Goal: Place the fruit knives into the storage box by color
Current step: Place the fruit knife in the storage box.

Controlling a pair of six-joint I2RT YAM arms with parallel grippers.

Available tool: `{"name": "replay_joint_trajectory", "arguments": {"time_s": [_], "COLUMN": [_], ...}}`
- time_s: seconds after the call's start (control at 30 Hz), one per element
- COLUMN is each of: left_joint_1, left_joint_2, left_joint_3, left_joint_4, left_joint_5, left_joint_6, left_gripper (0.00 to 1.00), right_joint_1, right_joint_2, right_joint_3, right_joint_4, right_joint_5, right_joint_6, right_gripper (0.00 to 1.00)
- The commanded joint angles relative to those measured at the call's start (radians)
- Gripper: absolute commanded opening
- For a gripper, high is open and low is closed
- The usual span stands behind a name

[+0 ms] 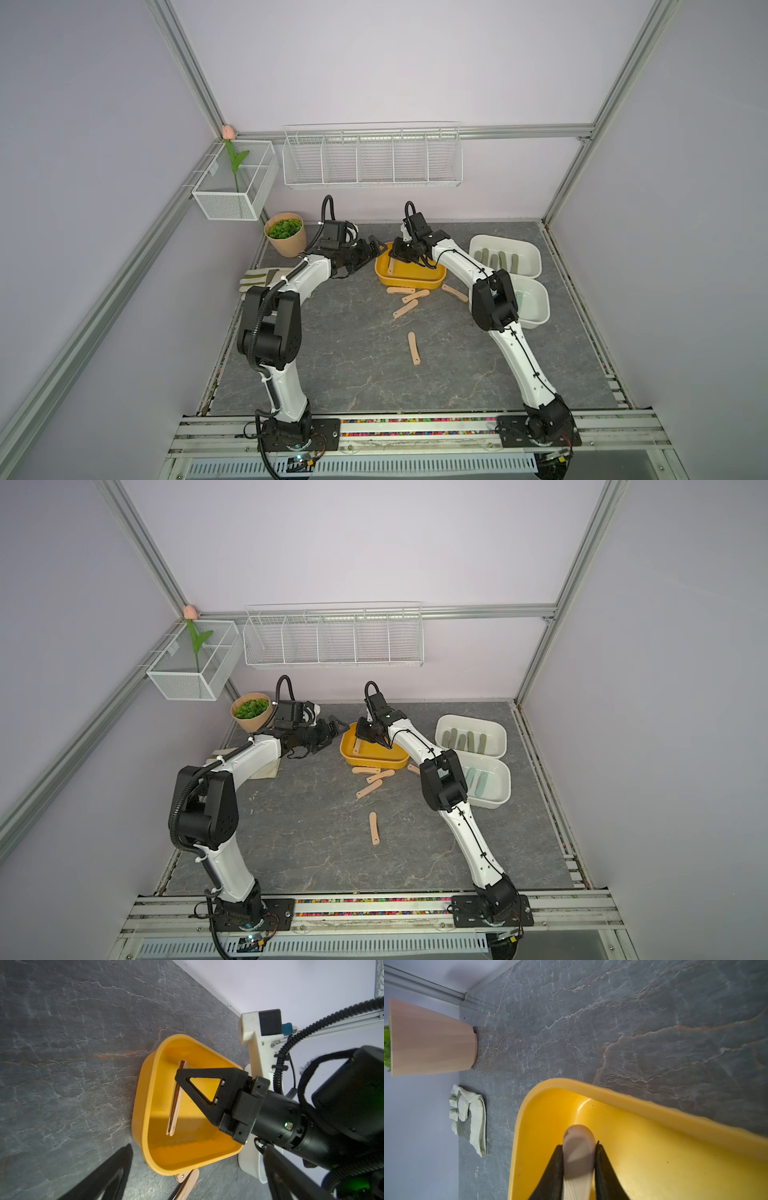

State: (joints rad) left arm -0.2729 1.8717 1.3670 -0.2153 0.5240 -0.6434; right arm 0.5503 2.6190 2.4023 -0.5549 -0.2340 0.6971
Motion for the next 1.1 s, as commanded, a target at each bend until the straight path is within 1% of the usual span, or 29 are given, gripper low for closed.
{"name": "replay_joint_trajectory", "arguments": {"time_s": [0.0,0.2,0.47,0.83,1.07], "left_joint_1": [0.006,0.002,-0.018,-0.057,-0.074], "left_joint_2": [0.042,0.084,0.119,0.128,0.101], "left_joint_3": [0.039,0.052,0.066,0.050,-0.001], "left_joint_4": [0.052,0.092,0.108,0.133,0.163], "left_joint_5": [0.020,0.037,0.041,0.041,0.042], "left_joint_6": [-0.027,-0.061,-0.071,-0.085,-0.102], "left_gripper": [0.99,0.99,0.99,0.99,0.99], "right_joint_1": [0.003,0.013,0.021,0.030,0.031], "right_joint_2": [0.030,0.058,0.055,0.004,-0.047], "right_joint_3": [0.046,0.052,0.025,-0.094,-0.178], "right_joint_4": [0.028,0.030,0.027,0.036,0.059], "right_joint_5": [-0.034,-0.049,-0.063,-0.059,-0.064], "right_joint_6": [-0.016,-0.010,-0.015,-0.030,-0.033], "right_gripper": [0.24,0.24,0.24,0.23,0.24]}}
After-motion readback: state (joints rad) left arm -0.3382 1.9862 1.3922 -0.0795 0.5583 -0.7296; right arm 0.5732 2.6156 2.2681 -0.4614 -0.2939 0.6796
